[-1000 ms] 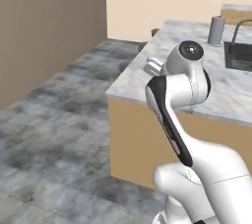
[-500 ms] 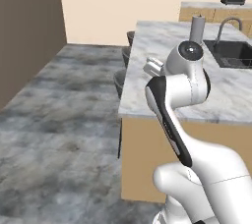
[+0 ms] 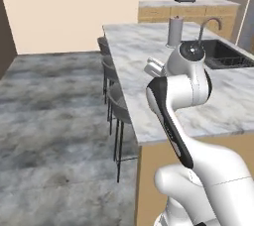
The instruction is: The kettle is done boiling. Turn off the stove, then wait for 300 timesteps before moving the kettle to the dining table.
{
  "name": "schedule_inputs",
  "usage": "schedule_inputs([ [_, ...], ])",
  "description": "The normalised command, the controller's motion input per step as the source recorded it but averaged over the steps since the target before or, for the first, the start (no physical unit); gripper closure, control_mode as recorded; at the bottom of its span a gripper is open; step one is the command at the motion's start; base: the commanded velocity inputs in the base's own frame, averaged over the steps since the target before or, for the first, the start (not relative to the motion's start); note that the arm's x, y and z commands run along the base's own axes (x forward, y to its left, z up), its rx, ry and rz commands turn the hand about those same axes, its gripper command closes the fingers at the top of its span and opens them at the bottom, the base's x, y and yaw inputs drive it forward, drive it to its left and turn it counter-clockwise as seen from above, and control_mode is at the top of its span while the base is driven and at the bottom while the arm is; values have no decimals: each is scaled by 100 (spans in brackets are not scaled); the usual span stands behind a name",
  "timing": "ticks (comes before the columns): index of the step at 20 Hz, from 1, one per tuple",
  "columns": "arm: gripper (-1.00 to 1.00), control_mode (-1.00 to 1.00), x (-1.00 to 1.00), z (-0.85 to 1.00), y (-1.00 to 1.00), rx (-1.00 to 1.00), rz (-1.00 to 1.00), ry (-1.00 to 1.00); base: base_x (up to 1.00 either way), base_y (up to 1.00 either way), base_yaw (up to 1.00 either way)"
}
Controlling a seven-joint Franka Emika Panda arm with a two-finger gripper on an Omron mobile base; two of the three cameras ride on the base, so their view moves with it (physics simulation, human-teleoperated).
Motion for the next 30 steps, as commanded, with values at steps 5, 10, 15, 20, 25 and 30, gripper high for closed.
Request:
schedule_inputs([
  [5, 100, 100, 0, 0, 0, 0, 0, 0, 59, 58, -50],
  [10, 100, 100, 0, 0, 0, 0, 0, 0, 20, 49, -55],
  [15, 100, 100, 0, 0, 0, 0, 0, 0, 3, 47, -56],
  [20, 100, 100, 0, 0, 0, 0, 0, 0, 0, 57, -52],
  [25, 100, 100, 0, 0, 0, 0, 0, 0, 0, 67, -49],
  [30, 100, 100, 0, 0, 0, 0, 0, 0, 0, 81, -44],
])
